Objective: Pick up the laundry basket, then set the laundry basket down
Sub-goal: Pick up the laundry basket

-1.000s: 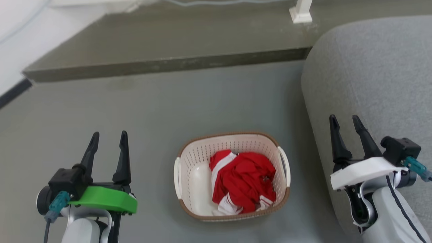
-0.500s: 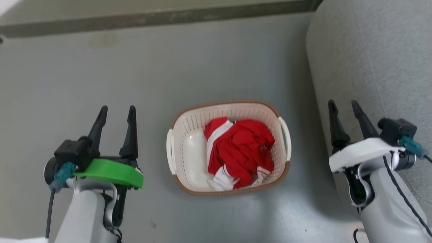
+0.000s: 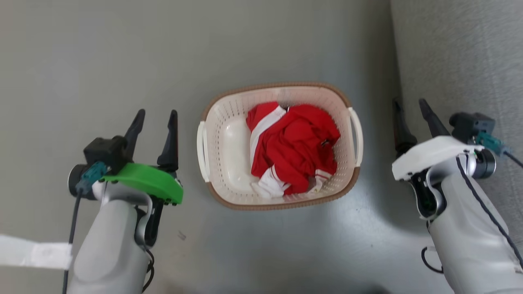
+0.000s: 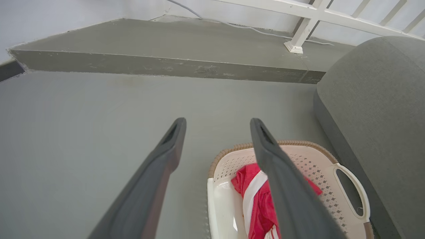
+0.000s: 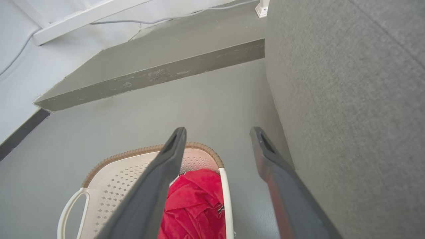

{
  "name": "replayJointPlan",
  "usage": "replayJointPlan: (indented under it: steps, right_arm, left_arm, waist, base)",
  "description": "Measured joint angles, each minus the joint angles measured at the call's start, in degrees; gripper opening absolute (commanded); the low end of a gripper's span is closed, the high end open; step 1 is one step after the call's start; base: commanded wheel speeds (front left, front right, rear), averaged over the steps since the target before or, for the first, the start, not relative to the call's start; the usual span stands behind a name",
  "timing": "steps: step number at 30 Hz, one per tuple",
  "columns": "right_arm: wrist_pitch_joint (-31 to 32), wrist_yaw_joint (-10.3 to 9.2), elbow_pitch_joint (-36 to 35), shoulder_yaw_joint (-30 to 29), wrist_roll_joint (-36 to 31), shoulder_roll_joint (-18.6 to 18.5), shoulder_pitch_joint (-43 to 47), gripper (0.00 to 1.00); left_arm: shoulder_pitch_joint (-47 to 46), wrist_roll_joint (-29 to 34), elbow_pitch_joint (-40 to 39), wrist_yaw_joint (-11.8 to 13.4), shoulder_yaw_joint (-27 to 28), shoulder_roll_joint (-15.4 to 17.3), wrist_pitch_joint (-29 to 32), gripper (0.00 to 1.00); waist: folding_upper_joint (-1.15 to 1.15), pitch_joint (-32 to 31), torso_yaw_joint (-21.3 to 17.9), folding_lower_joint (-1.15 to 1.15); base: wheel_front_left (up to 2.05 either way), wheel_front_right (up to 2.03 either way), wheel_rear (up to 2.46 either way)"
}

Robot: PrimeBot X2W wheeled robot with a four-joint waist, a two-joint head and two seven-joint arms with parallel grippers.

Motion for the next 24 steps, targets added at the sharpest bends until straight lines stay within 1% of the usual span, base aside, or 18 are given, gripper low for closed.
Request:
replayJointPlan:
  steps: [9,13,24]
  right_arm:
    - [1.6,-0.25,6.3,0.8,0.0,0.2,-6.1,1.0]
    - [2.7,-0.25,9.4,1.6,0.0,0.5,-8.9,1.0]
    - [3.3,-0.26,15.3,2.6,0.5,0.8,-14.8,1.0]
  left_arm:
    - [-7.5,-2.9,8.6,-0.4,-3.4,-0.2,0.3,1.0]
    - [-10.7,-4.2,12.0,-0.8,-4.1,-0.3,1.3,1.0]
    - [-18.0,-7.7,19.4,-1.3,-8.7,-0.6,4.0,1.0]
  waist:
    - [0.0,6.5,1.0,0.0]
    - [0.0,9.3,1.4,0.0]
    - [0.0,16.4,1.6,0.0]
  base:
    - [0.0,0.0,0.0]
    - [0.0,0.0,0.0]
    - [0.0,0.0,0.0]
